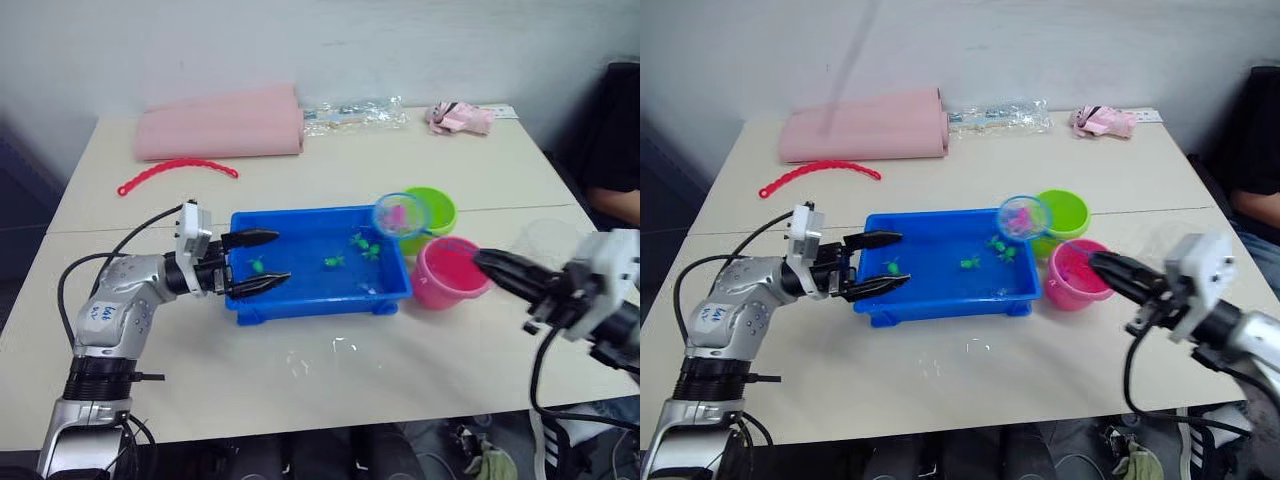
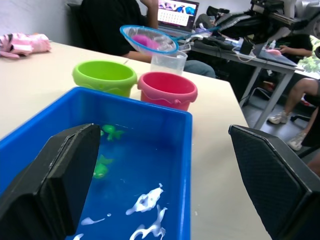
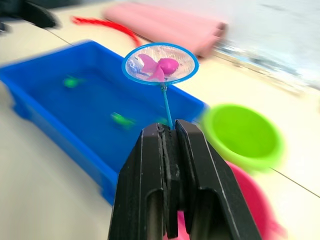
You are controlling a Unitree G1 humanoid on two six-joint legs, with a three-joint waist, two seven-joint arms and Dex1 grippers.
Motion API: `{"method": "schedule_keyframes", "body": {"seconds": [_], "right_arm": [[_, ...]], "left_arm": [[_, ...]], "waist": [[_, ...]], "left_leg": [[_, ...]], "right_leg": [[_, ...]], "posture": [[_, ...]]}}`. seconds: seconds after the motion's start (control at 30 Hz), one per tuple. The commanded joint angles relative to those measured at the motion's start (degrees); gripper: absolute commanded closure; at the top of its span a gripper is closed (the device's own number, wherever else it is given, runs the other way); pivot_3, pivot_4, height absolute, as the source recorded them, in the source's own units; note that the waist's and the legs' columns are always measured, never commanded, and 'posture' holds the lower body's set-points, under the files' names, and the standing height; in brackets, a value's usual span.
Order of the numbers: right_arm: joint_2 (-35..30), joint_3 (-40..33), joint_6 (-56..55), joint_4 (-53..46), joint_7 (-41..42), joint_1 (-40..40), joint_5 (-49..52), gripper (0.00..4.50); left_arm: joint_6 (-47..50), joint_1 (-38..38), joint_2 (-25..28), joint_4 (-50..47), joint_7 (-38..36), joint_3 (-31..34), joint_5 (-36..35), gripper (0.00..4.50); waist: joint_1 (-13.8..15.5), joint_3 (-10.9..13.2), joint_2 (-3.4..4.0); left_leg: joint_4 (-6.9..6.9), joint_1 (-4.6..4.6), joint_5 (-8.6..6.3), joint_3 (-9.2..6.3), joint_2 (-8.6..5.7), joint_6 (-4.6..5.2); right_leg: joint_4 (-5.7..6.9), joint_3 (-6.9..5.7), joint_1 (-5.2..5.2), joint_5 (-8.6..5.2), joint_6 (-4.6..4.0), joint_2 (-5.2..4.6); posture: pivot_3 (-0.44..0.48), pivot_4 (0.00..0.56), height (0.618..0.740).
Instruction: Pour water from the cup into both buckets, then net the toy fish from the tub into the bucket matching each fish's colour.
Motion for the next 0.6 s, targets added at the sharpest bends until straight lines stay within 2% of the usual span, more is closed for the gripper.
{"method": "schedule_keyframes", "body": {"seconds": [0.03,0.23,0.33,0.6], "right_arm": [[-1.7,-5.9,-7.3,0.6,4.3,5.7,-4.8,4.50],[-1.8,-6.9,-28.1,9.0,9.3,13.2,-17.6,4.50],[-1.3,-6.4,-38.1,13.7,8.2,14.5,-23.6,4.50],[-4.0,-5.8,-69.3,25.9,-0.1,13.6,-41.7,4.50]], "left_arm": [[0.7,-1.8,-1.2,-0.7,-0.9,-0.4,-1.2,0.03],[-1.0,-2.7,-2.0,0.3,-2.6,-1.0,0.1,0.03],[-1.4,-2.6,-2.1,0.3,-2.9,-1.2,0.3,0.03],[-1.9,-2.2,-2.5,0.6,-2.9,-1.2,0.6,0.03]], "waist": [[0.0,0.0,0.01],[0.0,0.0,0.00],[-0.2,0.0,-0.01],[-0.2,0.0,-0.01]], "left_leg": [[0.01,0.02,0.00,0.00,-0.09,0.00],[-0.02,0.30,0.02,-0.06,-0.24,0.05],[-0.14,0.74,-0.01,-0.03,-0.23,0.04],[-0.16,0.82,0.00,-0.01,-0.15,-0.01]], "right_leg": [[0.01,0.02,0.01,0.00,0.00,-0.02],[-0.16,-0.01,0.44,0.05,0.10,0.00],[-0.29,0.01,0.85,0.06,0.11,-0.02],[-0.25,0.08,0.88,0.05,0.11,-0.05]], "posture": [[0.000,0.150,0.740],[0.000,0.150,0.740],[0.000,0.150,0.740],[0.000,0.150,0.740]]}}
